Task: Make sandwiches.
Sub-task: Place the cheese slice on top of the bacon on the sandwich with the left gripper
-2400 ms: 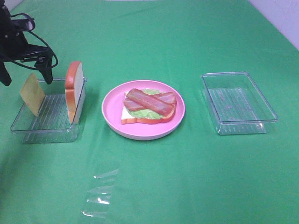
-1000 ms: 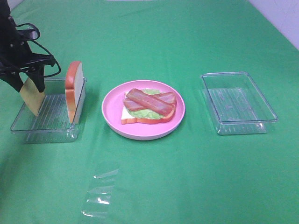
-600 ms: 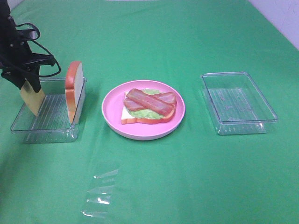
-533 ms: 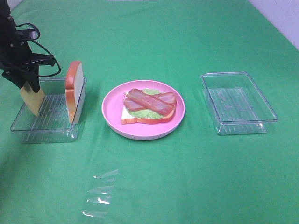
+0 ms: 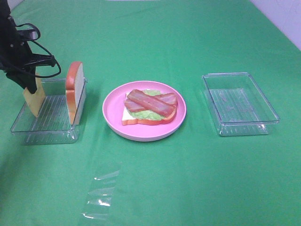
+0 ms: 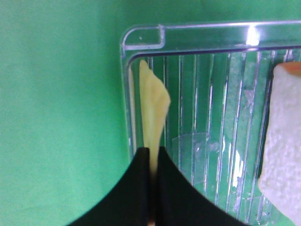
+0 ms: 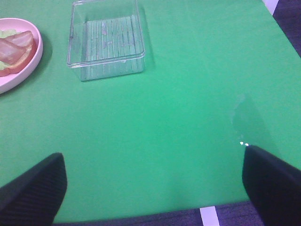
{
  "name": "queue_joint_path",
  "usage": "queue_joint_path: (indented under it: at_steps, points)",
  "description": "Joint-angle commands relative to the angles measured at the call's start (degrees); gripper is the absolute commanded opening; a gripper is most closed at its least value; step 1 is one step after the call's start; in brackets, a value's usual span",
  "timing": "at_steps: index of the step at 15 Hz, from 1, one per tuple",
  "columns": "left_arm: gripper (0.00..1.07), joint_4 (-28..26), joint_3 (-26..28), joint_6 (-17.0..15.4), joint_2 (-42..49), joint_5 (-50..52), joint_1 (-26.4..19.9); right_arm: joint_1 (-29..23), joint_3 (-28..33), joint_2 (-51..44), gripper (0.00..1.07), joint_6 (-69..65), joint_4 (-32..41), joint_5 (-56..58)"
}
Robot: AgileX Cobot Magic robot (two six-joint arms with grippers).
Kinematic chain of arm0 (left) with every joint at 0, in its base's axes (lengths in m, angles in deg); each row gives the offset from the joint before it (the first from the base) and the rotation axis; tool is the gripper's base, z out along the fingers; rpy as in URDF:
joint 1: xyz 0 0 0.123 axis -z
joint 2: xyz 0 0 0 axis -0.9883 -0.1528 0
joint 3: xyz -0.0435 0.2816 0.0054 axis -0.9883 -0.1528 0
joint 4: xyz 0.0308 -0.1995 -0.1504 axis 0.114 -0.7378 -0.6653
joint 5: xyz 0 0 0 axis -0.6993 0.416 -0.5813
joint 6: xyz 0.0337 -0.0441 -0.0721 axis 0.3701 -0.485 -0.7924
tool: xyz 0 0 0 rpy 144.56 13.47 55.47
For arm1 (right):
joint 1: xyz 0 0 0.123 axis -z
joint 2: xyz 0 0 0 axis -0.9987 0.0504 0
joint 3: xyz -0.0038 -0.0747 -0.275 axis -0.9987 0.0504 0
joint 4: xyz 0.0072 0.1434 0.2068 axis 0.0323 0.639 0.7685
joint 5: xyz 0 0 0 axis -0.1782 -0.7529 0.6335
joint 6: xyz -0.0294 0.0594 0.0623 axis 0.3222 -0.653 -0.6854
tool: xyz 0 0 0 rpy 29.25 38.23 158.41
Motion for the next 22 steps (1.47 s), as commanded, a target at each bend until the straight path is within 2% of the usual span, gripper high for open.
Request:
queue_joint_path:
  at_steps: [1, 4, 5, 9, 10, 12, 13, 14, 15, 16, 17, 22]
  points:
    - [0.0, -0.9, -0.3, 0.3, 3.3, -6.1, 0.1, -0.1, 0.1, -1.6, 0.98, -0.1, 0.0, -0.4]
    - [0.0, -1.0, -0.3, 0.1, 9.4, -6.1, 0.1, -0.1, 0.1, -1.6, 0.98, -0.1, 0.0, -0.4]
    - [0.0, -3.2, -0.3, 0.2, 15.1, -6.0, 0.1, -0.1, 0.1, -1.6, 0.98, -0.1, 0.0, -0.4]
    - [0.0, -7.6, -0.3, 0.7, 25.6, -5.9, 0.1, -0.1, 0.1, -1.6, 0.98, -0.1, 0.0, -0.4]
    - [0.0, -10.3, -0.3, 2.0, 28.0, -5.9, 0.1, -0.1, 0.1, -1.6, 0.98, -0.1, 0.0, -0.4]
    - [0.0, -19.5, -0.3, 6.6, 30.3, -5.3, 0.9, -0.1, 0.1, -1.6, 0.98, -0.1, 0.0, -0.4]
    - [0.0, -23.5, -0.3, 8.4, 30.3, -4.6, 2.3, -0.1, 0.1, -1.6, 0.98, -0.1, 0.0, -0.4]
    - [0.0, -24.5, -0.3, 8.9, 30.2, -4.2, 3.3, -0.1, 0.1, -1.6, 0.98, -0.1, 0.0, -0.4]
    - [0.0, -25.7, -0.3, 9.5, 29.6, -2.6, 6.3, -0.1, 0.1, -1.6, 0.98, -0.1, 0.0, -0.4]
    - [0.0, -25.9, -0.3, 10.4, 27.3, -0.1, 12.4, -0.1, 0.1, -1.6, 0.98, -0.1, 0.0, -0.4]
    - [0.0, -26.0, -0.3, 10.4, 25.6, 1.0, 14.7, -0.1, 0.1, -1.6, 0.98, -0.1, 0.0, -0.4]
    - [0.0, -28.4, -0.3, 10.3, 14.1, 5.3, 20.2, -0.1, 0.1, -1.6, 0.98, -0.1, 0.0, -0.4]
